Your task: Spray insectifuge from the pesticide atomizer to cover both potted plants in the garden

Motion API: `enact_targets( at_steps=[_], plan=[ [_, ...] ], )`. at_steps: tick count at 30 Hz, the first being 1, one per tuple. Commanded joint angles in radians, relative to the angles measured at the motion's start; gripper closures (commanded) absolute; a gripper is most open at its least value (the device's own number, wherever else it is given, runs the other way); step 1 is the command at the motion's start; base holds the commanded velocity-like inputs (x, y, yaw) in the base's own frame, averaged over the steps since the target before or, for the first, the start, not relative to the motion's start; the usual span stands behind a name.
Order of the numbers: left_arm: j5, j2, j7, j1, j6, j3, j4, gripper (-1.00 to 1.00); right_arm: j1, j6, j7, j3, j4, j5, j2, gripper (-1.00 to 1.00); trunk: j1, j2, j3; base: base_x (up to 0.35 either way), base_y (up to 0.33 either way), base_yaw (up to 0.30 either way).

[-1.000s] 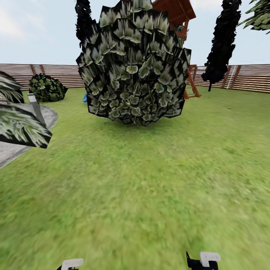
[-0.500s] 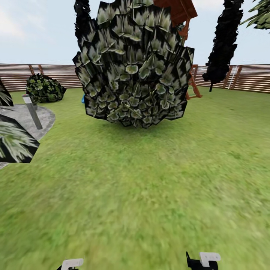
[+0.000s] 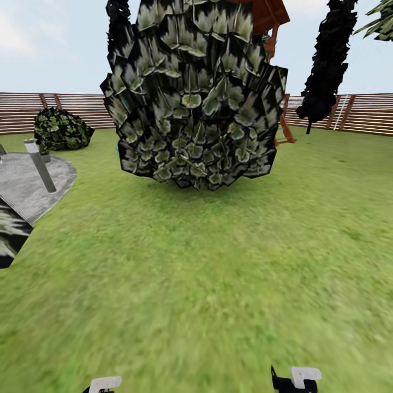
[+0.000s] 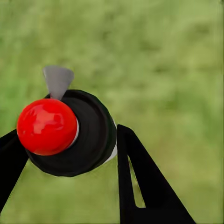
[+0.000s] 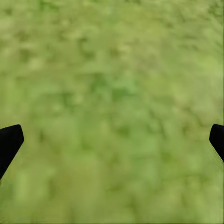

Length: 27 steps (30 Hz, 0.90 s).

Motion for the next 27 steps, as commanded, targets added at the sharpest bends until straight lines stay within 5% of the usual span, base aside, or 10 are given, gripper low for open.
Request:
enact_targets(
  at_steps=[1,27],
  plan=[
    [0.007,0.000,0.004,0.000,-0.003,-0.009,0.001,1.00,0.000,-0.002,-0.003,0.009,0.000,-0.007,0.000,-1.00,0.000,0.000,-0.001,0.339,0.000,0.000],
    [0.008,0.002,0.004,-0.001,-0.003,-0.007,0.000,1.00,0.000,-0.002,-0.003,0.009,0.000,-0.005,0.000,-1.00,0.000,0.000,-0.001,0.339,0.000,0.000]
  ],
)
